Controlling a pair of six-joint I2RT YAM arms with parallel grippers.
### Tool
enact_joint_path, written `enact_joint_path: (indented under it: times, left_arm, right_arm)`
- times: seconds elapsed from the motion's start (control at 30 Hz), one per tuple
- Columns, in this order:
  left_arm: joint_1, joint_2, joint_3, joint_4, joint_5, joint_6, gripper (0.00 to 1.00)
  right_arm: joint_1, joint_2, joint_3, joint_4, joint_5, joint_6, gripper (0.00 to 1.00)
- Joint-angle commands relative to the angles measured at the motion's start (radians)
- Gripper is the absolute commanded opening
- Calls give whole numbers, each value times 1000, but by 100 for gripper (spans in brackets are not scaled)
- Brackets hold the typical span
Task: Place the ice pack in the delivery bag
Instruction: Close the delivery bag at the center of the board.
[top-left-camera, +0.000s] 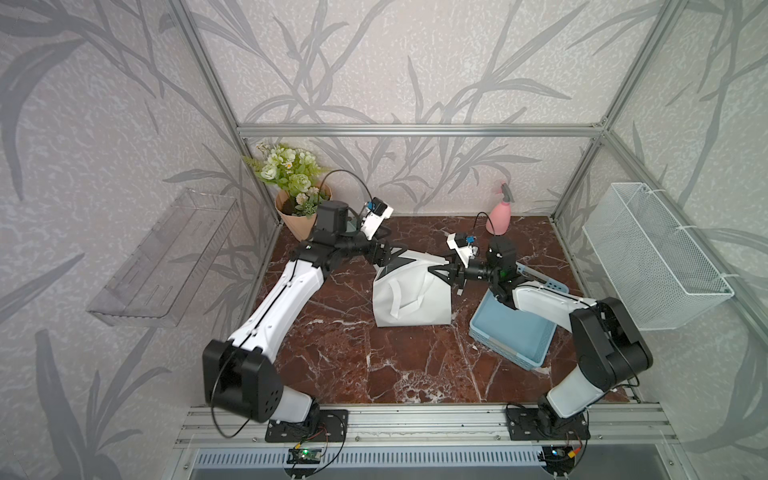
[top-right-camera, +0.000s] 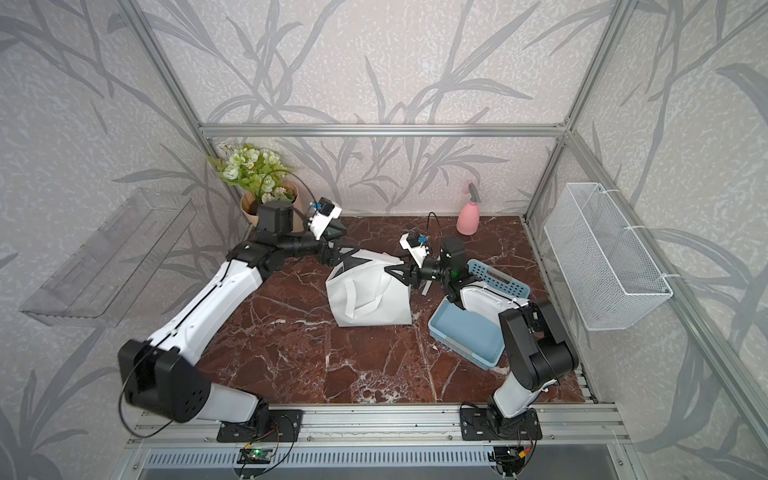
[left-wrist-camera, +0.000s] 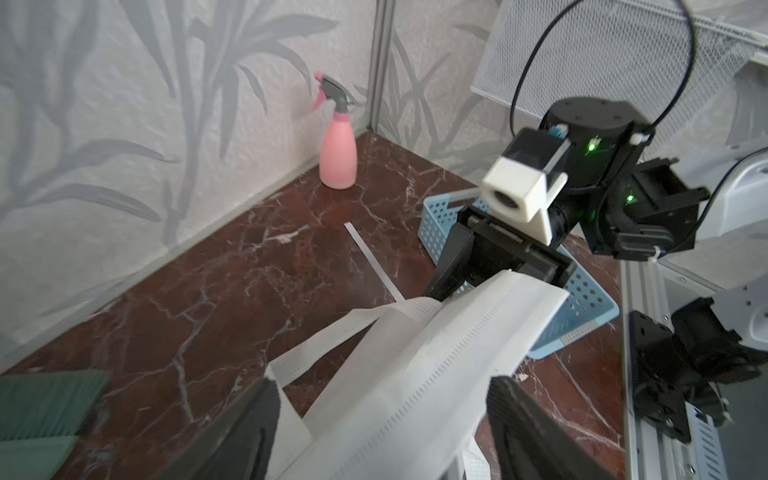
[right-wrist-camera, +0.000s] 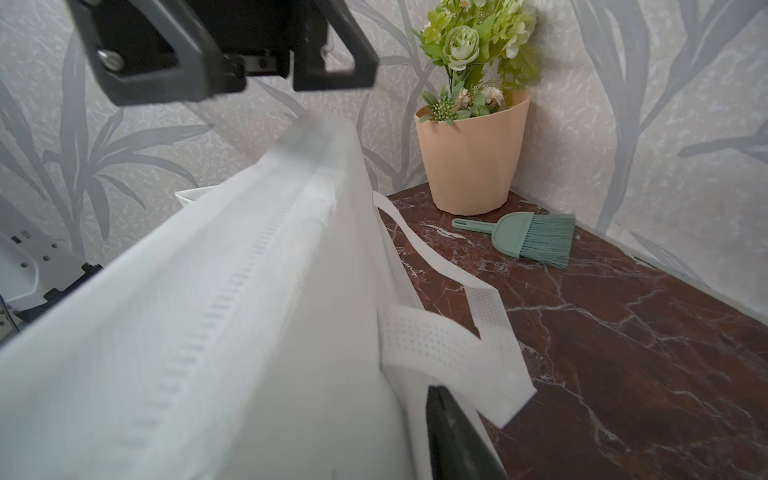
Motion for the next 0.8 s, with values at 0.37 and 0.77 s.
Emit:
enact_joint_path:
  times: [0.37, 0.77]
  left_arm:
    - [48, -483, -464, 111, -235, -118, 100]
    - [42, -475, -719, 427, -206, -123, 95]
  right_arm:
    - [1, 7, 23, 8, 60, 48, 34]
    - [0, -1, 34, 0, 57, 68, 31]
